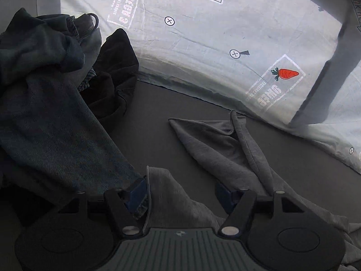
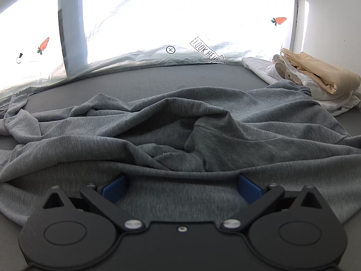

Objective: Fold clothes

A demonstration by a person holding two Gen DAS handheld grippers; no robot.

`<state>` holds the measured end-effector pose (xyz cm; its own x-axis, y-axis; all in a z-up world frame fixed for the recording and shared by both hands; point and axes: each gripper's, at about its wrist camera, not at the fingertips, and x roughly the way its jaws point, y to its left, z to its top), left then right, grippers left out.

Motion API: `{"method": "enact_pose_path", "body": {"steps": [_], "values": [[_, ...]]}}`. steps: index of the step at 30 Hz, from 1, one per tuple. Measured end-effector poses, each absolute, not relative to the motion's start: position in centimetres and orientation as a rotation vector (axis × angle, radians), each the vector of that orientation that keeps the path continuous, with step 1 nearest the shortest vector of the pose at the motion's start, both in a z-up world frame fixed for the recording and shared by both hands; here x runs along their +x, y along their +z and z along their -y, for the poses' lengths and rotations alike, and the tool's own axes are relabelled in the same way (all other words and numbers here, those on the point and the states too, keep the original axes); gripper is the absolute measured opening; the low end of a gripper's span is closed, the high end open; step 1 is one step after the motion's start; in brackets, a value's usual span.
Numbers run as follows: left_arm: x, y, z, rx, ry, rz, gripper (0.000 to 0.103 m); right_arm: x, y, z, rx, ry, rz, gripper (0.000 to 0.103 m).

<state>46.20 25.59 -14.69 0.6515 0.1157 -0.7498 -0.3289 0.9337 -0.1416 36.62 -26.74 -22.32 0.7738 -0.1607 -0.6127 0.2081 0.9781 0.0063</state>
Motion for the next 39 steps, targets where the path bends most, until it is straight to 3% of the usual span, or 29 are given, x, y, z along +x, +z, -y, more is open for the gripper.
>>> {"method": "enact_pose_path", "body": {"steps": [6,12,13,15,16,17,25,28,30,32,34,39], "values": [[41.8,-20.3,-26.9,-0.334,0.309,-0.974,0.069,36.6,-22.3,26.7,0.075,-0.2,-0.657,0.103],[41.9,-21.5,-26.4,-0.352,0.283,-0.934,0.071,36.6,-22.4,26.7,0.075,-0.2,-0.657,0.103],[42.1,-21.4,-26.3,-0.358,0.262,-0.932,0.069,36.6,-22.4,26.7,0.075,-0.2,-0.657,0.103],[42.5,-21.2,-26.3,-0.408,0.206,-0.934,0.037,36.6,-22.4,26.7,0.075,-0.2,-0.657,0.103],[42.7,-21.1,-26.4,-0.433,0.184,-0.941,0.007,36.6,-22.4,26.7,0.075,-0.2,-0.657,0.103],[42.9,-20.9,-26.4,-0.457,0.162,-0.948,0.002,36.6,-22.4,26.7,0.075,-0.2,-0.657,0.103],[46.5,-12.9,-23.3,-0.502,-0.002,-0.785,0.002,36.6,-22.5,26.7,0.075,-0.2,-0.657,0.103],[49.6,-9.9,-23.3,-0.642,-0.041,-0.646,0.004,36.6,-22.5,26.7,0.075,-0.2,-0.656,0.103],[51.4,-9.1,-22.8,-0.661,-0.047,-0.585,0.014,36.6,-22.5,26.7,0.075,-0.2,-0.656,0.103],[53.0,-8.5,-22.1,-0.631,-0.038,-0.563,0.057,36.6,-22.5,26.7,0.075,-0.2,-0.656,0.103],[53.1,-8.8,-21.5,-0.571,0.013,-0.573,0.078,36.6,-22.5,26.7,0.075,-0.2,-0.656,0.103],[51.0,-12.7,-22.5,-0.534,0.116,-0.727,0.077,36.6,-22.5,26.7,0.075,-0.2,-0.656,0.103]]}}
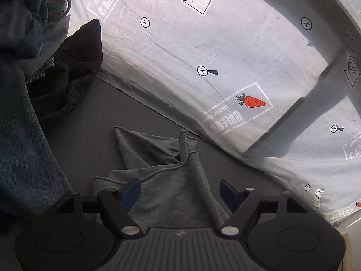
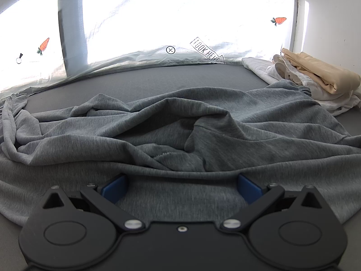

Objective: Fold clothes

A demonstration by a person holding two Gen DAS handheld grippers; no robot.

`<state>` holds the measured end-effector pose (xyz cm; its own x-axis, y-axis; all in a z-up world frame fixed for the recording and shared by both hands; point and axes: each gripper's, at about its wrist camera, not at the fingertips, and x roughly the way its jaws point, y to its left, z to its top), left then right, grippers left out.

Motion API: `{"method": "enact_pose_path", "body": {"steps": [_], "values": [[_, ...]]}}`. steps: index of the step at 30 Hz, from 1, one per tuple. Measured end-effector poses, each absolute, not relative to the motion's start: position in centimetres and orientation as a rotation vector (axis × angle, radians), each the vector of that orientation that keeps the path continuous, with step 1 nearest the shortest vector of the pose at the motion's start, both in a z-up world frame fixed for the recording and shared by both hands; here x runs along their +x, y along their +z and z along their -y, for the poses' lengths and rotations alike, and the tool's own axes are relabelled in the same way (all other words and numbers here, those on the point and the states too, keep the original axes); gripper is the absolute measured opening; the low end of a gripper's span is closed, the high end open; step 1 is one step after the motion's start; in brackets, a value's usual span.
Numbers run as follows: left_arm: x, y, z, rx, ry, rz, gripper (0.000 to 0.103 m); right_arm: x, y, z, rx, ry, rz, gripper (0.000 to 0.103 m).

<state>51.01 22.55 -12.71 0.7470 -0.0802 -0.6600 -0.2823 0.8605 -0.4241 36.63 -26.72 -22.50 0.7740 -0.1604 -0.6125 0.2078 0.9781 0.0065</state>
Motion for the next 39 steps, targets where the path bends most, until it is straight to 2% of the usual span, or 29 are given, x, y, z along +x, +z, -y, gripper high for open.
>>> {"method": "enact_pose_path", "body": {"steps": [5,13,15,16,17,18,26,33,39], "values": [[47.7,-16.7,-24.8,-0.515,0.232,-0.858,0.077,36.6,-22.5,26.7,0.075,-0.2,-0.656,0.103],[49.0,-19.6,-25.0,-0.494,0.246,-0.92,0.075,36.6,-22.5,26.7,0.075,-0.201,-0.657,0.103],[49.9,-19.4,-24.2,-0.427,0.23,-0.922,0.058,36.6,-22.5,26.7,0.075,-0.2,-0.657,0.103],[50.3,-19.2,-23.9,-0.393,0.237,-0.928,0.043,36.6,-22.5,26.7,0.075,-0.2,-0.657,0.103],[50.6,-19.1,-23.5,-0.361,0.243,-0.934,0.01,36.6,-22.5,26.7,0.075,-0.2,-0.657,0.103],[50.8,-19.0,-23.4,-0.364,0.232,-0.943,0.002,36.6,-22.5,26.7,0.075,-0.2,-0.657,0.103],[46.0,-14.1,-23.4,-0.331,0.321,-0.83,0.001,36.6,-22.5,26.7,0.08,-0.199,-0.656,0.103],[36.0,-10.6,-23.5,-0.356,0.416,-0.749,0.002,36.2,-21.8,27.4,0.065,-0.11,-0.723,0.103],[27.4,-9.2,-22.6,-0.436,0.516,-0.704,0.001,31.9,-21.1,29.9,0.148,-0.006,-0.769,0.103]]}}
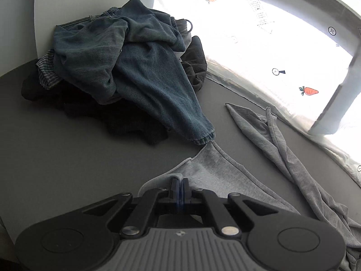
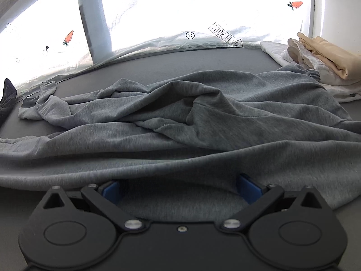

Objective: Fold clothes

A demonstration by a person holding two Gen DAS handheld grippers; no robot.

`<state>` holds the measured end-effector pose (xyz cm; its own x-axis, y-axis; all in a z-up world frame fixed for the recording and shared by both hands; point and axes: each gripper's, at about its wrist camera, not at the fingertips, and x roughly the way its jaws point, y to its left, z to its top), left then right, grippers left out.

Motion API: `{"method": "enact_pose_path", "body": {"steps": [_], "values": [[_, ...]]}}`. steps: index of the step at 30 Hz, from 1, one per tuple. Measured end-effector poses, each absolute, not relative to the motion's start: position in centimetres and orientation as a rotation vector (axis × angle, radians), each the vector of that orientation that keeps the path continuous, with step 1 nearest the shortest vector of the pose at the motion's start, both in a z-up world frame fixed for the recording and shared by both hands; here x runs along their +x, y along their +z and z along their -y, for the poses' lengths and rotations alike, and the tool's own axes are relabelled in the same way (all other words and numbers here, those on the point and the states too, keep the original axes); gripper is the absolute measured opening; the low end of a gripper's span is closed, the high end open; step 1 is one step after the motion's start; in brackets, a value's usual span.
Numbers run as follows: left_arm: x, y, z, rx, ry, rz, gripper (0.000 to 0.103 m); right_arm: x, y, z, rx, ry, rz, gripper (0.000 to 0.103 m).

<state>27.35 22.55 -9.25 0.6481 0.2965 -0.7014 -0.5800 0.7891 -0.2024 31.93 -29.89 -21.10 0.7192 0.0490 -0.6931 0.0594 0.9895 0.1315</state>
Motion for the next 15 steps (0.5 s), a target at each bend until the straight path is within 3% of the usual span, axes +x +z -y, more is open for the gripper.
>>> {"method": "enact_pose_path", "body": {"steps": [7,15], "values": [[18.2,-6.8,-21.3,-0.505,0.648,-0.644,0.001,27.9,-20.5,34.7,0.226,-0.043,-0.798,0.103],[14.5,-11.2,-21.9,-0.568,0.786,-0.768,0.005,25.9,-20.5,40.6,0.365,-0.167,-0.814,0.103]]}}
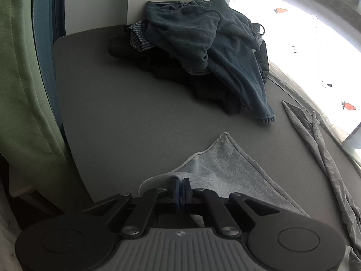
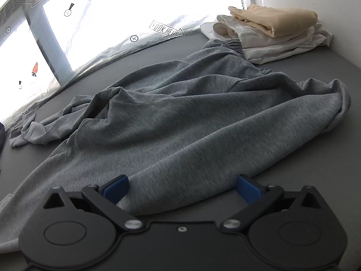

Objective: Fold clothes

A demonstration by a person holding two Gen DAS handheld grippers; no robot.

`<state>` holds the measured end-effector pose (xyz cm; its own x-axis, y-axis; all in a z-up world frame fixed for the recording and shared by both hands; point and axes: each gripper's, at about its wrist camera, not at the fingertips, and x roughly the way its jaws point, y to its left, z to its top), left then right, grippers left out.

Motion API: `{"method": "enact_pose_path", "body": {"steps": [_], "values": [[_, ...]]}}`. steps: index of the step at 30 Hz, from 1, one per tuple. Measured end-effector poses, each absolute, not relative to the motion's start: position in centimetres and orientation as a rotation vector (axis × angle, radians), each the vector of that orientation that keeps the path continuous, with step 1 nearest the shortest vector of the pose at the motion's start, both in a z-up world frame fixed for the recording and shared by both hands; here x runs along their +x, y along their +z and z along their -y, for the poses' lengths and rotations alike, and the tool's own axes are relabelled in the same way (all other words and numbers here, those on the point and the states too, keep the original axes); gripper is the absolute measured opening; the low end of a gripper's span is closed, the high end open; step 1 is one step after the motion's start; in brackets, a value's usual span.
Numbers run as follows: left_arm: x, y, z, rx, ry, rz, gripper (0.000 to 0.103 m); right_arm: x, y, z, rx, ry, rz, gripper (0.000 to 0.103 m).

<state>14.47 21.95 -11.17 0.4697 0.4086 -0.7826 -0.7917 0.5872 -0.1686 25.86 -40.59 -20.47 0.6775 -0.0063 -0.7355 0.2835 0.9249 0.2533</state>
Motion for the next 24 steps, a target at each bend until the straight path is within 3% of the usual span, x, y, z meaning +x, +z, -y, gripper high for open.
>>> {"method": "enact_pose_path", "body": {"steps": [3,10,14,18,21,22,23,24], "values": [[13.8,-12.9,-20.9,-0.578,0.798,-0.816,0.007,24.8,-20.5,42.7,0.411,-0.208,-0.813,0.096],[13.4,-15.7,-18.6,-0.66,0.738,-0.877,0.027,22.9,-20.0,48.0,0.545,-0.34,-0.77,0.077],[13.3,-16.8,-18.6,-0.704,0.74,-0.886,0.037,21.8,-19.6,51.5,0.636,-0.439,-0.71,0.077],[13.6,-17.3,-18.7,-0.682,0.734,-0.875,0.037,21.6,-19.5,54.4,0.668,-0.497,-0.674,0.074],[14.6,-17.6,-19.2,-0.646,0.714,-0.874,0.034,22.6,-19.5,55.9,0.659,-0.504,-0.668,0.064],[14.9,-17.7,-19.4,-0.638,0.711,-0.867,0.028,23.1,-19.6,56.3,0.654,-0.504,-0.673,0.059],[15.2,-17.7,-19.5,-0.636,0.705,-0.858,0.009,23.8,-19.8,56.8,0.652,-0.506,-0.682,0.053],[15.5,-17.6,-19.8,-0.642,0.709,-0.852,0.002,24.2,-19.7,57.1,0.66,-0.505,-0.682,0.029]]}}
